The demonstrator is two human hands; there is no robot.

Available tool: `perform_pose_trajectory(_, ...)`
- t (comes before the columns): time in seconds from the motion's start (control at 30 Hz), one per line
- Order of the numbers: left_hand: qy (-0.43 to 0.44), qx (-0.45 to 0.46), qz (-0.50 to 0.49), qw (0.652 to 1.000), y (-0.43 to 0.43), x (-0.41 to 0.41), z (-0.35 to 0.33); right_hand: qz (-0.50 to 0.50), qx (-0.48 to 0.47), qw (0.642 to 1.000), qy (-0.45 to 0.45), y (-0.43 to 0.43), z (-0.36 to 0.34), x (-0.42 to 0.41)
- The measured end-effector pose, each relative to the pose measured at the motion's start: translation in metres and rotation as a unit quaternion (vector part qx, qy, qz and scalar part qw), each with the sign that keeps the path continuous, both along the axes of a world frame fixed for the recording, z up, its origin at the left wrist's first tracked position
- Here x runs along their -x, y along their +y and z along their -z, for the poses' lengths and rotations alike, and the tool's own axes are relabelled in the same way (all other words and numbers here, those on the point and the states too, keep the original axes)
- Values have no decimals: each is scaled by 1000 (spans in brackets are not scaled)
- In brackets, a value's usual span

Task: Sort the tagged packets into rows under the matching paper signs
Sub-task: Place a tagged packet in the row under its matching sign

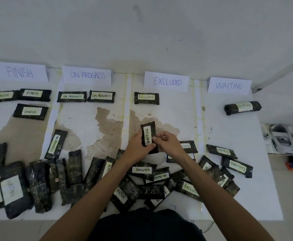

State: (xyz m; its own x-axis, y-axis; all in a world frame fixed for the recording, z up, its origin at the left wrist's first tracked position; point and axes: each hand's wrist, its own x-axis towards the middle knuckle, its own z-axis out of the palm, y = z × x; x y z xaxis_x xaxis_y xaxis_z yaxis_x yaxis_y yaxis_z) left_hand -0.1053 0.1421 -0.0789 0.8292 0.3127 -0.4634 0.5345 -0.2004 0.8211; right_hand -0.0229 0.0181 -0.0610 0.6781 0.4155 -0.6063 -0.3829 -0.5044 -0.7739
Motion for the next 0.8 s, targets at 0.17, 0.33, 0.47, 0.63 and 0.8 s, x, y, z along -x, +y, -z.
perform_pose_trajectory(0.17,18,-25,18,999,4,0,-2,0,14,1000,-3,3,-9,10)
perform_pose_trajectory(0.33,-15,-40,46,998,5,-1,-7,-15,14,999,-33,3,-22,19)
perform_pose_trajectory(0.47,-49,-48,85,994,0,-6,-13,8,19,998,-64,-12,-31,18)
perform_pose_trajectory(0.63,-81,-83,137,984,-18,-16,-16,54,-12,997,-58,-38,-37,8)
perform_pose_trajectory(0.8,-102,-112,172,973,-38,-40,-16,67,-13,997,-49,-73,-35,-13)
